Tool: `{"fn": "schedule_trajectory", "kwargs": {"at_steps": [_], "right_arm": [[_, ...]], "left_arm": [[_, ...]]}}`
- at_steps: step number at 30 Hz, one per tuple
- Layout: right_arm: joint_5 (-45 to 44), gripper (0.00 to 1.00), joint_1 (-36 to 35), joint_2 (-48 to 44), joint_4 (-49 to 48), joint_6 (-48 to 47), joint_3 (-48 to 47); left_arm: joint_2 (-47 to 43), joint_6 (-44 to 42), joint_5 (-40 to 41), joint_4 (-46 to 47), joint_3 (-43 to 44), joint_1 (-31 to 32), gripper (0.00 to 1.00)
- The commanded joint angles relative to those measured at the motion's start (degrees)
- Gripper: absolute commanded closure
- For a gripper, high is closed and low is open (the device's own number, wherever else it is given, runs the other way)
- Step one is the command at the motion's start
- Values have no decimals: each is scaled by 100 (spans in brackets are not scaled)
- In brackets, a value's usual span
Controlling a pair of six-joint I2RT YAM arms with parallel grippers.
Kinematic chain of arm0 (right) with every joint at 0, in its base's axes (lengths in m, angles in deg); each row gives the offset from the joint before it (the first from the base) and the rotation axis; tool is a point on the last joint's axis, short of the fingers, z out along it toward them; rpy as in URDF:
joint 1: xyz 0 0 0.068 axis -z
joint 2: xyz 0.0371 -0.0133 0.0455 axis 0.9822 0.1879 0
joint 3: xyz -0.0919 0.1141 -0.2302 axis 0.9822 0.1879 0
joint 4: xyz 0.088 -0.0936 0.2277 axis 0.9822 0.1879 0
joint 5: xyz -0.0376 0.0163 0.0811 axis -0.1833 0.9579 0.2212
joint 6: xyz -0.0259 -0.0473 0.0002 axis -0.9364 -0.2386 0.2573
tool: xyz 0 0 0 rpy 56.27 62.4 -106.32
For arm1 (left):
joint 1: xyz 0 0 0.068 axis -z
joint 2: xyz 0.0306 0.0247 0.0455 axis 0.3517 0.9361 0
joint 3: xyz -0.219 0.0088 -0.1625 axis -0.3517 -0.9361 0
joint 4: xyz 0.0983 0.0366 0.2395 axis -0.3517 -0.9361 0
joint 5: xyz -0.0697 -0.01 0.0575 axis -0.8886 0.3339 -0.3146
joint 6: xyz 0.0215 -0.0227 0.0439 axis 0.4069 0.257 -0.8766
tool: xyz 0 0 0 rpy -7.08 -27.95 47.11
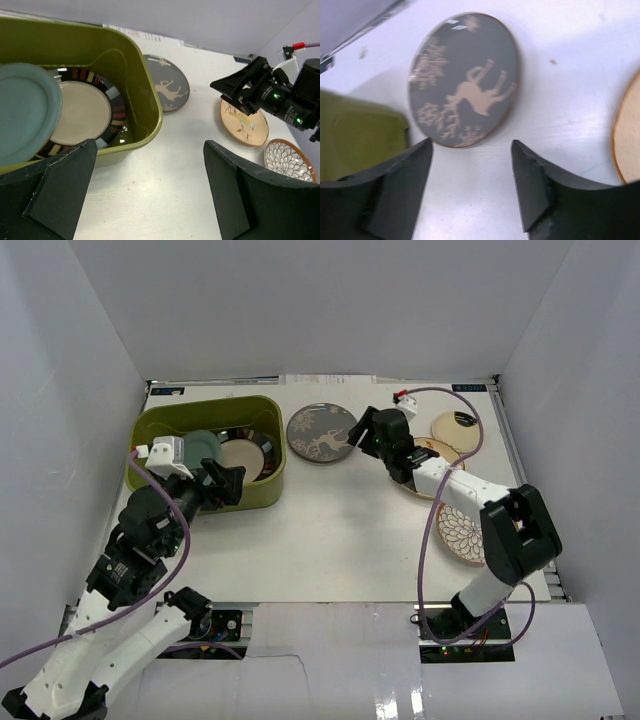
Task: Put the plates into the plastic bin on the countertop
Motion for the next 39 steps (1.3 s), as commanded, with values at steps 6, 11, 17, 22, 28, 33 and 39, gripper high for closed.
{"fn": "schedule_trajectory", "kwargs": {"at_steps": [6,11,17,22,28,33,39], "right_arm": [[867,16,571,1390,-880,1156,-219],[1060,23,695,2050,-1224,2025,-429],[1359,51,818,3008,-2251,2940,-641],[1255,92,949,3186,-3147,3276,-580],[579,92,1055,1351,-3386,2137,264],[419,92,1029,-425,-3202,1053,432],[946,92,581,-832,-2605,490,-165]], "left_arm": [[213,-59,-149,158,-139,14,2],[170,-42,-140,482,-341,14,2],[-41,20,-720,852,-666,14,2],[-129,-6,-835,800,-640,14,2],[-77,116,-1046,826,-386,14,2],[-41,160,-1117,870,-113,14,2],[-33,275,-1011,940,379,14,2]]}}
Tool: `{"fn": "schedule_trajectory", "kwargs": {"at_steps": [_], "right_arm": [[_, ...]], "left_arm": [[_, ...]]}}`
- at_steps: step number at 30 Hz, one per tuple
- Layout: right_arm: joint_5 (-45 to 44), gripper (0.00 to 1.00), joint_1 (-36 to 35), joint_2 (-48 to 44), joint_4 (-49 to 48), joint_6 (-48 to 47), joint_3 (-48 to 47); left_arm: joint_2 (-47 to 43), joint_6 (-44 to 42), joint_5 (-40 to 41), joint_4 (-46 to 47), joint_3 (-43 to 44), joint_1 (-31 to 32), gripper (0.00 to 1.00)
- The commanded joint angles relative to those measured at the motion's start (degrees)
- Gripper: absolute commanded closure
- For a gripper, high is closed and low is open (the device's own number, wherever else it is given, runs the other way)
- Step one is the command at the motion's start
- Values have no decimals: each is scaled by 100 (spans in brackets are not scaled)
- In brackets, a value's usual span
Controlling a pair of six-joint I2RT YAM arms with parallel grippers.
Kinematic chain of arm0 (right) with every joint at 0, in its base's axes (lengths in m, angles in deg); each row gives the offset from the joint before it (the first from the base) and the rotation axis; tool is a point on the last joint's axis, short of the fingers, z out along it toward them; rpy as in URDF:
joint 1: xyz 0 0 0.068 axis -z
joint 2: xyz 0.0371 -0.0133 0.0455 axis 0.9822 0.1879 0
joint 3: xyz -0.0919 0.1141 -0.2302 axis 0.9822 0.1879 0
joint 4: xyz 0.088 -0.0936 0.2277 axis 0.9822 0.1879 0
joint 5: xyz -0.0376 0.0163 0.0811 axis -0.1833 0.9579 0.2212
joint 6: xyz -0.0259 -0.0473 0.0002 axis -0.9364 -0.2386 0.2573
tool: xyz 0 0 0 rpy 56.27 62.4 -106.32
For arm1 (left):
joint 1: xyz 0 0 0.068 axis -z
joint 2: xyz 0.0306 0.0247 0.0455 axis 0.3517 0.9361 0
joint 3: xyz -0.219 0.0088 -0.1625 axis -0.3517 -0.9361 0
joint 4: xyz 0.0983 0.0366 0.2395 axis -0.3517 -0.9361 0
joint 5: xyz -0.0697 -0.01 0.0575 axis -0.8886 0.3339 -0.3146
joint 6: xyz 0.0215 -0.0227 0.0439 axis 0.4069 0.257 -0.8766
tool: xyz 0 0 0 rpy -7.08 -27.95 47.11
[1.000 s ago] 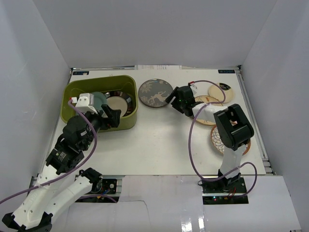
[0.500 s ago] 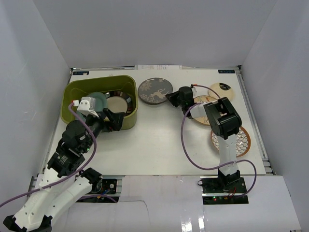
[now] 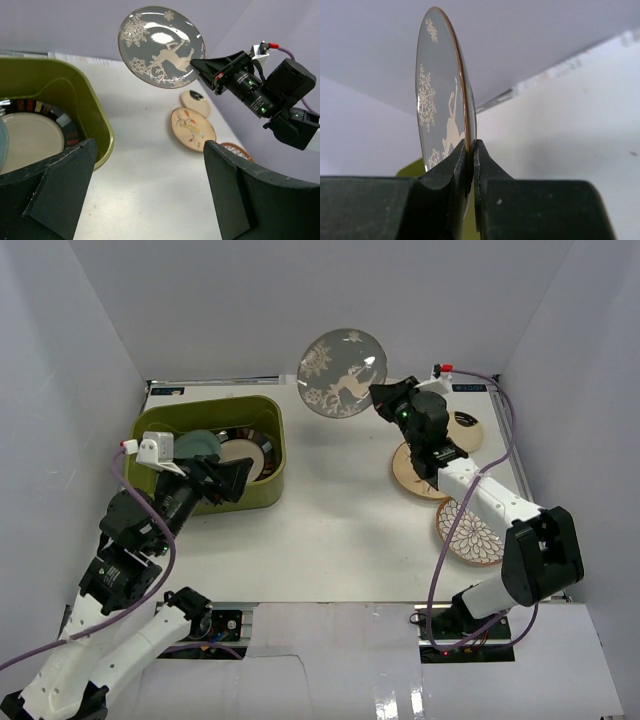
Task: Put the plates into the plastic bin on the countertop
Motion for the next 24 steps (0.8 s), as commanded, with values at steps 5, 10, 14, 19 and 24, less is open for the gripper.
{"fn": "schedule_trajectory", "kwargs": {"at_steps": [5,10,14,19,24], "right_arm": [[490,92,-1202,617,-191,-495,-1568],[490,92,-2029,1802,597,-776,-3237],[508,92,-2381,2666,1206,-847,-4398],[534,92,-2618,3614,1804,-856,-5558],[351,92,-2715,4100,2411,-812,-5939]], "left_arm": [[-13,144,-3,320,809,14,2],[-65,118,14,355,1109,14,2],[-74,118,23,320,1118,14,2],[-39,196,6,241,1004,23,2],[-30,223,14,241,907,14,2]]}}
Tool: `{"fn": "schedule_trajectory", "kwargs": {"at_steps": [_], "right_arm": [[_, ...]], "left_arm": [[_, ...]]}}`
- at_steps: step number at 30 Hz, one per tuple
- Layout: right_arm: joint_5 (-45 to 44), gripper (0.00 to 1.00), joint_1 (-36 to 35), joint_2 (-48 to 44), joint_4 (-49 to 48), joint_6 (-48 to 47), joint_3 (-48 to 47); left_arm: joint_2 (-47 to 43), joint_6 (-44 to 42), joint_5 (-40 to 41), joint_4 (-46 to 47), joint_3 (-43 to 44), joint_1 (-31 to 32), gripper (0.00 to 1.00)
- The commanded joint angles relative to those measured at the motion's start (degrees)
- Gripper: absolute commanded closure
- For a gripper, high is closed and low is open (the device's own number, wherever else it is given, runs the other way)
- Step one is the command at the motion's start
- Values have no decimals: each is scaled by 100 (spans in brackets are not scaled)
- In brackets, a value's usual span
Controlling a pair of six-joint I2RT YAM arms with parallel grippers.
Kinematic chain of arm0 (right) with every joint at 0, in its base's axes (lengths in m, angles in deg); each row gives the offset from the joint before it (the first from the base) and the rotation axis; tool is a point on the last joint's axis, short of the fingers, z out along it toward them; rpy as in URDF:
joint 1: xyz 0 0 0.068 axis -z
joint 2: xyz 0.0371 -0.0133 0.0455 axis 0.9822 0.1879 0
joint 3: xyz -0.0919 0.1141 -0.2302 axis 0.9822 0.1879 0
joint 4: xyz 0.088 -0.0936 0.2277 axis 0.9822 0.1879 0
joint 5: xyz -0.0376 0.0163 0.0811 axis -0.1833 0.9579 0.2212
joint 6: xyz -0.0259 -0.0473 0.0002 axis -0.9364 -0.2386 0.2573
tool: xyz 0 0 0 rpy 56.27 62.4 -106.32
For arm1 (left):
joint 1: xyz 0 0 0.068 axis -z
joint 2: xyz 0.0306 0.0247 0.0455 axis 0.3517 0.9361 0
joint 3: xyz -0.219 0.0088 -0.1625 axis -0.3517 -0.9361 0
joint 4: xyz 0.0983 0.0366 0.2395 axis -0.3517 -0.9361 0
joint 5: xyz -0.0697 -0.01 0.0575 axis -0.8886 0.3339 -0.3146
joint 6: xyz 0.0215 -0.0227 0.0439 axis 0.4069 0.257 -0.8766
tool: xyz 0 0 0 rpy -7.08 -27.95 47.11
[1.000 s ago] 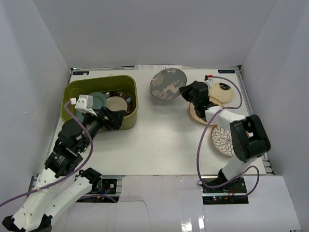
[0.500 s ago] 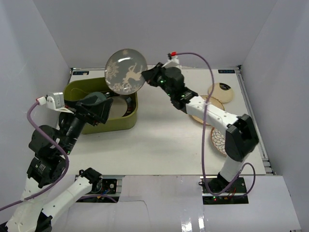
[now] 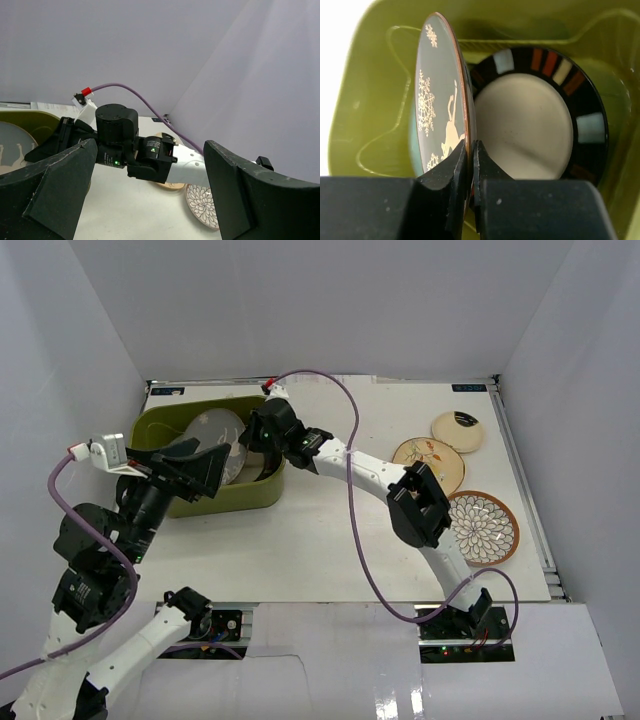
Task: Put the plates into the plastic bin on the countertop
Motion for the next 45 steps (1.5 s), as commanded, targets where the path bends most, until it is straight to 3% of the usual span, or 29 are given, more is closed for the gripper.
{"fn": "schedule_trajectory", "kwargs": {"at_steps": [1,4,5,7,12,16,20,22,23,25,26,27,31,34,45], "right_arm": [[-271,92,37,-199,-406,148,-361],[-385,74,37,-304,-502,236,-45],[-403,58,37,-348,-564,262,165],[-429,41,37,-401,-608,254,273],[-438,24,45,-699,-749,-9,405],[-438,12,151,-1568,-819,-229,948],[-464,16,676,-3043,-1127,-388,2511],[-526,24,1054,-4185,-1118,-423,3736],[-526,38,1552,-4616,-1118,-380,4171],[-359,51,2134,-5925,-1109,-309,5363],[-246,61,2894,-6991,-683,-448,5806],[-245,61,3111,-7002,-679,-528,5915],[-113,64,3701,-8106,418,-836,6319],[44,63,4026,-8669,578,-828,6723],[1275,61,4185,-9585,991,-722,6935]], "left_arm": [[94,59,6,-41,-92,14,2],[182,68,-29,-49,-110,14,2],[208,77,-38,-49,-127,23,2],[322,112,-47,-93,-153,14,2],[735,349,128,-654,-22,14,2],[999,682,103,-876,57,14,2],[1516,1016,-520,-823,31,14,2],[1850,1201,-1485,-473,-179,23,2],[2017,1498,-1784,-263,-310,32,3],[2571,1807,-2234,519,-783,180,11],[3269,2113,-1992,983,-882,582,22],[3276,2159,-1990,1092,-883,586,22],[4896,2213,-947,1374,-87,1611,27],[5795,2064,-417,1357,495,1929,26],[9416,2186,488,1155,2763,1974,26]]}}
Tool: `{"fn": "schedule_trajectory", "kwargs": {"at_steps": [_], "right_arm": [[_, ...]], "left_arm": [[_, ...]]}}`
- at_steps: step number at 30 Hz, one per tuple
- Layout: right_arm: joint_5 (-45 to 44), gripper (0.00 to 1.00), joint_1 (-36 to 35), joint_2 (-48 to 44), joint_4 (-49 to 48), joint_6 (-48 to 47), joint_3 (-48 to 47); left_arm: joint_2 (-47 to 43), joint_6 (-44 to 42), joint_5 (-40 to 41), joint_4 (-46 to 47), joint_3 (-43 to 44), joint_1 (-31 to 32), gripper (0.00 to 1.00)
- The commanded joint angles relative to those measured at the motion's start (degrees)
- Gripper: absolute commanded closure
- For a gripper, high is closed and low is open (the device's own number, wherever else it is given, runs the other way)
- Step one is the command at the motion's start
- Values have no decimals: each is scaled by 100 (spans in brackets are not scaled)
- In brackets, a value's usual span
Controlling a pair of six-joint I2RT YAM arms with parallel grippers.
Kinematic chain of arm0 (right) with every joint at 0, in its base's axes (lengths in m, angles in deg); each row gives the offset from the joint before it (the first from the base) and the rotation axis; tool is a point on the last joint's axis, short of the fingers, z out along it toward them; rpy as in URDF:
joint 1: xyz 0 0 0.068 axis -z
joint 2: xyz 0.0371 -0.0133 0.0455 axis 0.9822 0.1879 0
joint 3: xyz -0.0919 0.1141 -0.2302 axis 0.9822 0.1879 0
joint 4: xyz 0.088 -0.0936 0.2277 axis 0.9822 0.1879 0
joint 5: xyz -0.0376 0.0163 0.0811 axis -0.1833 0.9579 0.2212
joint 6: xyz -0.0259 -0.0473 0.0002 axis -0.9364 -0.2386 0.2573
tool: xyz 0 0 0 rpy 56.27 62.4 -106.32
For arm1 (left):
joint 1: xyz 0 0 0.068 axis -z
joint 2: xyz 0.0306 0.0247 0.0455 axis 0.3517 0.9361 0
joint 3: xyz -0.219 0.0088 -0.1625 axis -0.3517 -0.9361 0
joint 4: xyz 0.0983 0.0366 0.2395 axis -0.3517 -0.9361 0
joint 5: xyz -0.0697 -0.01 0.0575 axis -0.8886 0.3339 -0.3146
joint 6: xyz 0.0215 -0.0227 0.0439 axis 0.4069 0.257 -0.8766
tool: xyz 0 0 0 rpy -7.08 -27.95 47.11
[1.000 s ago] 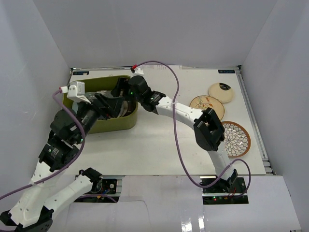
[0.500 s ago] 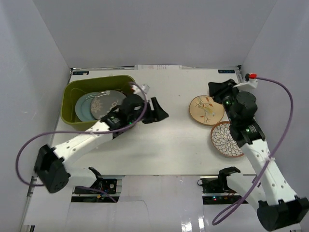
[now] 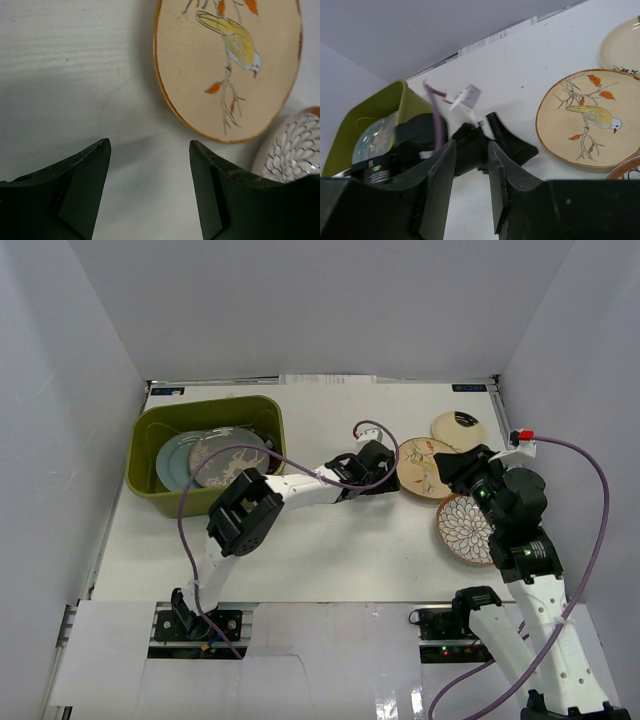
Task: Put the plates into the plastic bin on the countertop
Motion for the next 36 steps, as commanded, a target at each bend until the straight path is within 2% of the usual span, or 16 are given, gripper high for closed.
{"fn": "schedule_trajectory", "kwargs": {"at_steps": [1,8,9,11,12,13,15,18,19,23,24,26,27,29,33,36], "right_arm": [[589,61,15,-303,-1,-36,13],[976,61,15,-620,69,-18,294],[1011,61,15,-663,61,-27,338],[959,61,15,-690,61,-62,443],[942,61,15,-699,61,-62,461],[950,61,15,-690,43,-71,462],[1037,61,15,-664,-9,-62,496],[1240,61,15,-638,-211,61,593],[1284,61,15,-638,-247,131,619],[1302,60,15,-629,-344,158,681],[1276,59,15,-620,-361,149,673],[1301,54,15,-576,-396,149,637],[1363,52,6,-559,-449,166,629],[1407,48,15,-524,-519,201,611],[1442,43,6,-488,-677,263,567],[1434,43,6,-444,-686,263,506]], "left_arm": [[536,33,474,-139,757,-36,26],[1530,270,518,80,1471,-124,26],[1696,323,500,107,1524,-168,29],[1890,341,500,72,1681,-203,43],[1891,341,491,63,1708,-221,43],[1935,367,483,72,1709,-230,56],[1935,367,553,141,1630,-247,67],[1813,411,632,265,1323,-309,95],[1725,455,684,309,1165,-318,100],[909,438,781,939,-90,-344,100],[428,437,825,1046,-702,-344,100],[-154,385,756,1492,-1329,-397,100],[-801,367,677,1600,-1854,-423,100],[-1480,332,597,1794,-2271,-493,100],[-3481,384,28,2049,-3088,-695,100],[-4311,455,-229,1997,-3222,-906,100]]}}
